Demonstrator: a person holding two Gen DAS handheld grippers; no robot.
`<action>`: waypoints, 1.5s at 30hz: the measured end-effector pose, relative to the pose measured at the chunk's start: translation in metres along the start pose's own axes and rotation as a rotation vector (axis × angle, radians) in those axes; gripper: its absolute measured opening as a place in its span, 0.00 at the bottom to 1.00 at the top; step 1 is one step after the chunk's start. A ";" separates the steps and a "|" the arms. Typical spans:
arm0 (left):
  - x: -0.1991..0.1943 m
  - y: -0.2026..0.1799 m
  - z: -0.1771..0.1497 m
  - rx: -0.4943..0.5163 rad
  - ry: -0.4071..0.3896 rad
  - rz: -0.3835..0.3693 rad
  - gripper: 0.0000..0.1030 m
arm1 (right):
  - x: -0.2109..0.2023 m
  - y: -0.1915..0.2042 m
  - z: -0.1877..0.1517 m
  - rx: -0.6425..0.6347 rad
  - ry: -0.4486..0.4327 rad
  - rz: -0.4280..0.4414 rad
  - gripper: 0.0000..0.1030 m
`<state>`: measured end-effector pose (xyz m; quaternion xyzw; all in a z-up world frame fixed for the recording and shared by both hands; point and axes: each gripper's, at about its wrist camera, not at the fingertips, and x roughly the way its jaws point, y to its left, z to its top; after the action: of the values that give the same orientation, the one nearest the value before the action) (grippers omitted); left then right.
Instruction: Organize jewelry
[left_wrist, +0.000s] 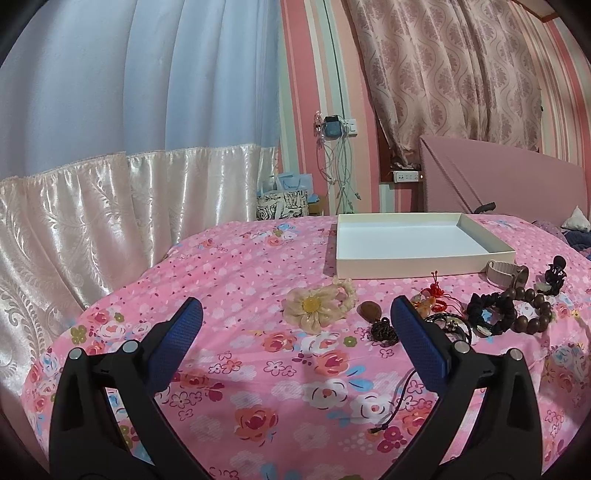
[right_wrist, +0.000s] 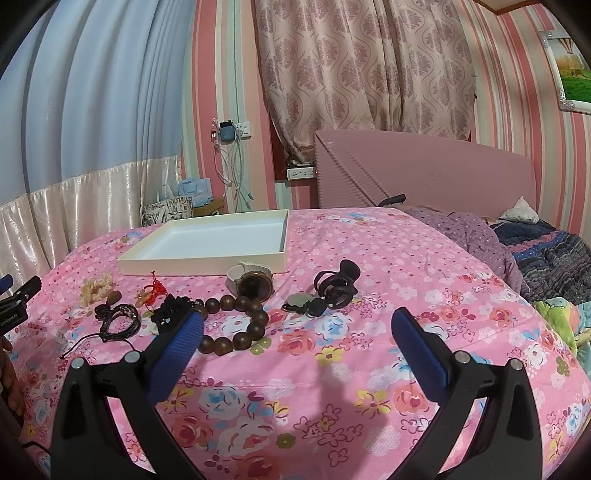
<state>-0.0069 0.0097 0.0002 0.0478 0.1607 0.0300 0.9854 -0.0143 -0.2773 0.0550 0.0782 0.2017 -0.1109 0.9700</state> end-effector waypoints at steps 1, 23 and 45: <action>0.000 0.000 0.000 -0.001 0.000 0.000 0.97 | 0.000 0.000 0.000 0.001 0.000 0.000 0.98; 0.001 0.004 0.002 -0.017 0.002 0.002 0.97 | 0.000 -0.003 -0.001 0.001 -0.001 -0.004 0.98; 0.001 0.005 0.002 -0.025 0.001 0.005 0.97 | 0.001 -0.003 -0.001 -0.003 0.000 -0.011 0.98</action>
<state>-0.0057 0.0148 0.0028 0.0360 0.1608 0.0343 0.9857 -0.0148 -0.2805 0.0534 0.0758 0.2020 -0.1160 0.9695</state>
